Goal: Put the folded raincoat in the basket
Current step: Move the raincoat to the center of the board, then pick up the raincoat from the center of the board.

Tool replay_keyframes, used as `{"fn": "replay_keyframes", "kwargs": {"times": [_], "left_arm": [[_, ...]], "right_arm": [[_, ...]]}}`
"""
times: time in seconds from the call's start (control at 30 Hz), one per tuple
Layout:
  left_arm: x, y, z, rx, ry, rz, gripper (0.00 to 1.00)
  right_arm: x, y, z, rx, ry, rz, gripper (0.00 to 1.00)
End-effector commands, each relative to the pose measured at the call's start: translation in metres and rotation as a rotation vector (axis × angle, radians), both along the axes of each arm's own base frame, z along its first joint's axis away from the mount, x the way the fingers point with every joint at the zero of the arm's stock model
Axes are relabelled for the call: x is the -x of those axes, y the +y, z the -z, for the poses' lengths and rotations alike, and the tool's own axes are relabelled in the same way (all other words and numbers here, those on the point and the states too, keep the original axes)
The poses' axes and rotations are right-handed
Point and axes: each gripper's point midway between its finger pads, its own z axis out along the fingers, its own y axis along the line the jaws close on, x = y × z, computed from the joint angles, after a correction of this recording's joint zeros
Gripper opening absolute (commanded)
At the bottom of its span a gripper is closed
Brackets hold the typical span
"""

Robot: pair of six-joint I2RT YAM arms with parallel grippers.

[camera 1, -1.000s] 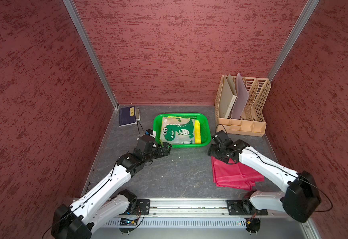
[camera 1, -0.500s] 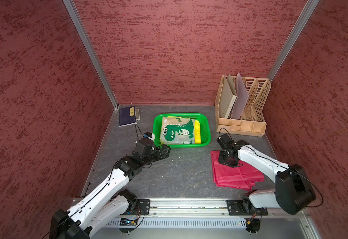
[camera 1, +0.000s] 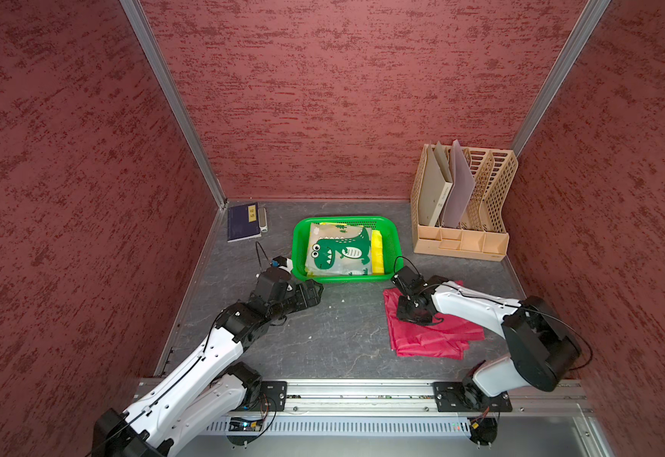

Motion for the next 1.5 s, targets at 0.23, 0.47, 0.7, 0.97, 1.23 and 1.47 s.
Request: {"fn": "replay_keyframes", "kwargs": {"times": [0.23,0.47,0.7,0.97,1.23,1.47], "left_arm": [[0.009,0.011,0.016,-0.029,0.039,-0.03,1.0],[0.012,0.011,0.025,-0.026,0.058,-0.028,1.0],[0.016,0.006,0.036,-0.005,0.082,-0.003,1.0],[0.024,-0.033,0.047,0.082,0.111,0.156,1.0],[0.025,-0.049,0.061,0.068,0.143,0.185,1.0],[0.031,-0.056,0.072,0.064,0.173,0.203,1.0]], "right_arm": [[0.013,0.123,-0.007,-0.293,0.014,-0.017,0.43],[0.009,0.185,-0.038,-0.403,-0.022,-0.125,0.47],[0.01,0.13,-0.108,-0.282,-0.181,-0.195,0.65],[0.004,0.006,-0.129,-0.13,-0.234,-0.132,0.76],[-0.028,-0.021,-0.102,-0.124,-0.244,-0.162,0.81],[-0.033,-0.024,-0.068,-0.183,-0.196,-0.147,0.82]]}}
